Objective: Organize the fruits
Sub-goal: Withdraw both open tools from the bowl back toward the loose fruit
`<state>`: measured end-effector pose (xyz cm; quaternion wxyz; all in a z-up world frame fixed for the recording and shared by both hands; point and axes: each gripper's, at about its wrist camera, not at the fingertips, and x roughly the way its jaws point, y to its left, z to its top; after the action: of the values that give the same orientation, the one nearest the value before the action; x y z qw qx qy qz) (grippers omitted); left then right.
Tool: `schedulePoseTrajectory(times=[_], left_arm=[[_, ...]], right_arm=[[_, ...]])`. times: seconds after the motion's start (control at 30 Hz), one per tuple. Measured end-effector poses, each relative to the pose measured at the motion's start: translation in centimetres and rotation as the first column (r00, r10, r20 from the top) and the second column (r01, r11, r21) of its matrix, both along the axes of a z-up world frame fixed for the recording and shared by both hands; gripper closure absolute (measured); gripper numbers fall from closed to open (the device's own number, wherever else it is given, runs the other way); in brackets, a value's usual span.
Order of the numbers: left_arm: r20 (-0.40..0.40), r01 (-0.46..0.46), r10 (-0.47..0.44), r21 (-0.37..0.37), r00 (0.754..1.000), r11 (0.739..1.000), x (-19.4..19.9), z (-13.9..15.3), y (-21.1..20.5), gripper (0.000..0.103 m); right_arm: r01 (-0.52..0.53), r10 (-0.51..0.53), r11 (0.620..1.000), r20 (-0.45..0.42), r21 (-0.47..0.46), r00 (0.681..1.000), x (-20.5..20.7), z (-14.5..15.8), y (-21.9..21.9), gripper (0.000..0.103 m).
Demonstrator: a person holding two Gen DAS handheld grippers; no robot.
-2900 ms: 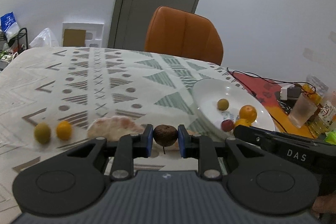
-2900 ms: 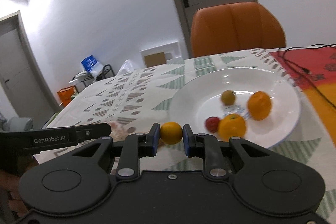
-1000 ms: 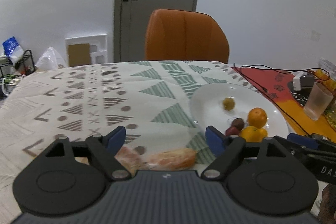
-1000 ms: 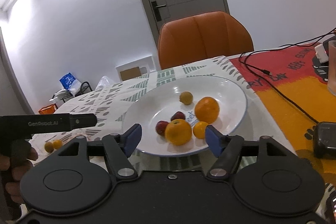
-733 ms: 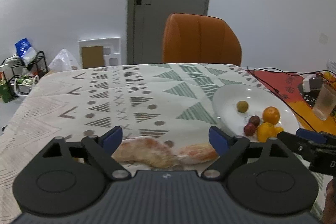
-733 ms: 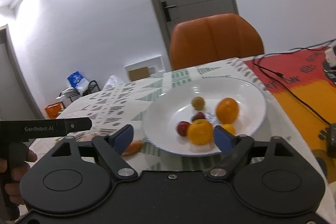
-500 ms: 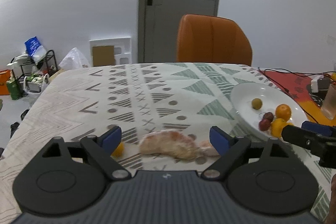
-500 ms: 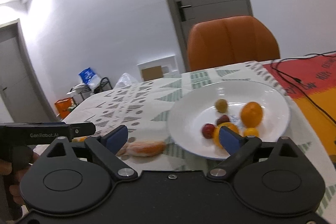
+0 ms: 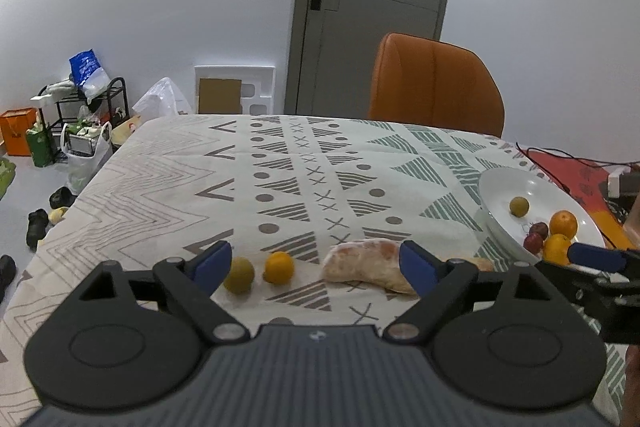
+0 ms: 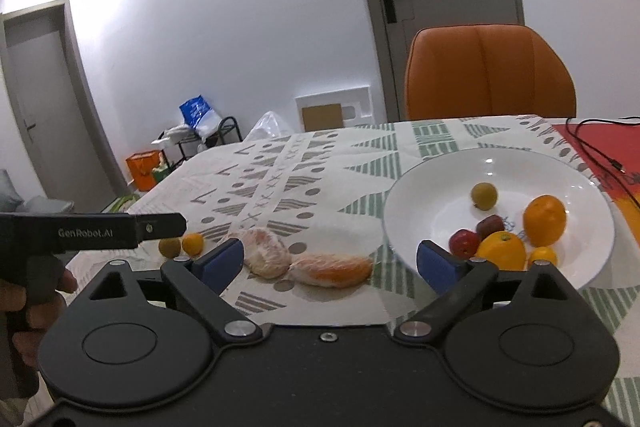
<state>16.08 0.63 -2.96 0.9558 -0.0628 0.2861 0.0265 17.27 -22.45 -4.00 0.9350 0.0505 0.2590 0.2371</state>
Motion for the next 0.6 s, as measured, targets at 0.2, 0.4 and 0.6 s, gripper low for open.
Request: schedulePoseTrajectory(times=[0.2,0.4,0.6], left_arm=[[-0.008,-0.018,0.018,-0.020,1.000,1.000,0.0,-0.8,1.0,0.016],[-0.019,-0.040,0.040,-0.041,0.999,0.998,0.5,-1.6,2.0,0.027],[-0.020,-0.078,0.077,-0.053,0.997,0.996,0.7,-2.5,3.3,0.041]], right_arm=[[0.000,-0.001,1.000,-0.035,-0.013,0.999,0.5,-1.0,0.6,0.010],[0.005,-0.007,1.000,-0.066,-0.029,0.998,1.1,-1.7,1.1,0.014],[0.005,-0.008,0.999,-0.078,-0.044,0.997,1.6,-2.5,1.7,0.017]])
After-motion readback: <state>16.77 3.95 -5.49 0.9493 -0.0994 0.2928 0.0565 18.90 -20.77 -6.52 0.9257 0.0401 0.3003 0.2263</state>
